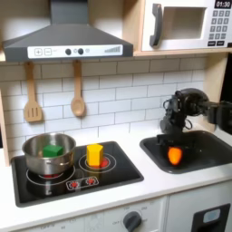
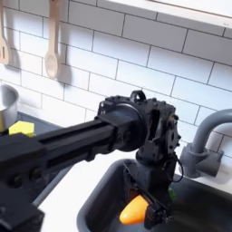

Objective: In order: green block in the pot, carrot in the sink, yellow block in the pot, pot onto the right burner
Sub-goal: 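Put the carrot in the sink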

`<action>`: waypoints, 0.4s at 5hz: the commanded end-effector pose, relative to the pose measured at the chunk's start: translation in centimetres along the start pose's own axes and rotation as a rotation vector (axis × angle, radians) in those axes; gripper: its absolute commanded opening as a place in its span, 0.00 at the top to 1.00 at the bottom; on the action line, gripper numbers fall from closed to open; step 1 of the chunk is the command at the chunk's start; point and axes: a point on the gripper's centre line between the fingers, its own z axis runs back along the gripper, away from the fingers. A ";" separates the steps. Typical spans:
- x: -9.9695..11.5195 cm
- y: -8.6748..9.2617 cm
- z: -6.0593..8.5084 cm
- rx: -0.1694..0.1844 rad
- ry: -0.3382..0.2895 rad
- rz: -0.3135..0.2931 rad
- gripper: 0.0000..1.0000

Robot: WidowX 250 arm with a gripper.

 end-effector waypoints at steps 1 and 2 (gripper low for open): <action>-0.2 0.1 -0.4 0.002 0.004 0.016 1.00; -0.5 0.1 -0.8 -0.009 0.019 0.025 1.00</action>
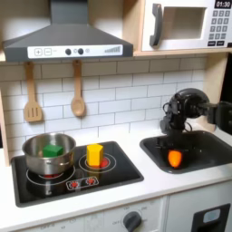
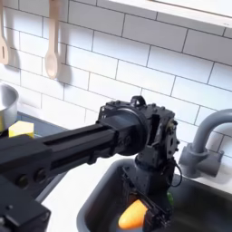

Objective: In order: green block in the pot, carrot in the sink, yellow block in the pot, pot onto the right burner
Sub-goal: 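Put the carrot in the sink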

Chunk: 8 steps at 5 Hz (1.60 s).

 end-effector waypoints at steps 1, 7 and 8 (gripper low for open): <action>-0.1 0.2 0.0 -0.009 0.010 0.002 0.20; -2.4 2.1 5.9 0.051 -0.120 0.107 0.00; -3.2 2.6 7.3 0.055 -0.147 0.201 0.00</action>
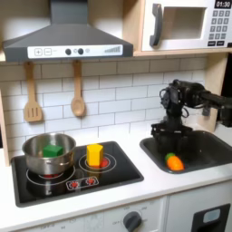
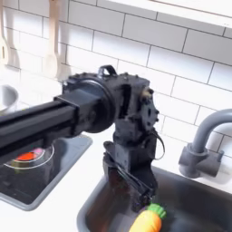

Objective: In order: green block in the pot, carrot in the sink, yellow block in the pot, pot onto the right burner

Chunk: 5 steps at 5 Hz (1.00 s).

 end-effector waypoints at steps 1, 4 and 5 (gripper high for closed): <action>-1.1 1.5 1.7 0.019 -0.018 0.139 0.00; -3.4 5.5 3.0 -0.005 0.018 0.328 0.00; -4.1 6.1 3.3 -0.022 0.033 0.374 0.00</action>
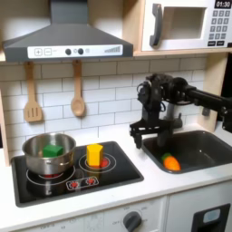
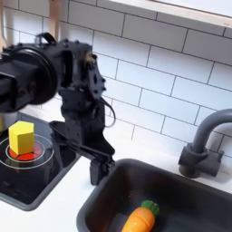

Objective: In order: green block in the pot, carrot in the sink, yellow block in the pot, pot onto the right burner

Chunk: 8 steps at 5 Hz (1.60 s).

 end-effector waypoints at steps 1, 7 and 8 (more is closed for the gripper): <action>-0.8 1.7 0.9 -0.006 0.018 0.090 0.00; -2.9 4.0 0.6 -0.013 0.079 0.210 0.00; -2.9 4.0 0.6 -0.015 0.080 0.210 0.00</action>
